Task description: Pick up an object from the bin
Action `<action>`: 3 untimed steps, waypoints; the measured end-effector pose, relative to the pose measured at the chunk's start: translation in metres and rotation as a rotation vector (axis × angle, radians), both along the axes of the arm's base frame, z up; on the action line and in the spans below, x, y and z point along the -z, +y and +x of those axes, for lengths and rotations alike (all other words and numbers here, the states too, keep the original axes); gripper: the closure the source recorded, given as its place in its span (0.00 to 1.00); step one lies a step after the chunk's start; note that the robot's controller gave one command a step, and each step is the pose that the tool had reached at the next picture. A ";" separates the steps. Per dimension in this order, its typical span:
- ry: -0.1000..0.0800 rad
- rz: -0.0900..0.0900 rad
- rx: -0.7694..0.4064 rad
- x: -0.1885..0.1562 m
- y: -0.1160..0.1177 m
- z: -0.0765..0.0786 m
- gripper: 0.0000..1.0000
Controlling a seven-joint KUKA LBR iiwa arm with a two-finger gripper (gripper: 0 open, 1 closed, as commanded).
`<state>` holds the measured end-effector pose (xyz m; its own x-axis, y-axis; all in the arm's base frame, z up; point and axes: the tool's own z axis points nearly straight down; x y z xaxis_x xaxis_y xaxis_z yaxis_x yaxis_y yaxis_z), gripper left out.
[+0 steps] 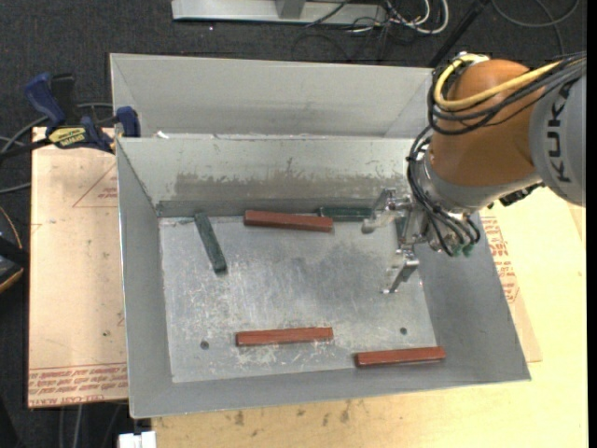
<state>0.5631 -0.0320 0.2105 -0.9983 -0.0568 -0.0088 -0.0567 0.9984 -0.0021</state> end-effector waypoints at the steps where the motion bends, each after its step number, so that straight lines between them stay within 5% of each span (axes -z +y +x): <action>1: 0.007 0.001 -0.182 0.046 0.059 -0.047 0.00; 2: 0.007 0.008 -0.187 0.081 0.071 -0.034 0.00; 3: -0.002 0.001 -0.368 0.134 0.088 -0.064 1.00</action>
Offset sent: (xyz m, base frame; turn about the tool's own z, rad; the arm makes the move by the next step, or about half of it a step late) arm -0.0137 0.0440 -0.0972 -0.1646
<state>0.4990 0.0556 0.0764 -0.9109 -0.4124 -0.0106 -0.4125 0.9110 -0.0016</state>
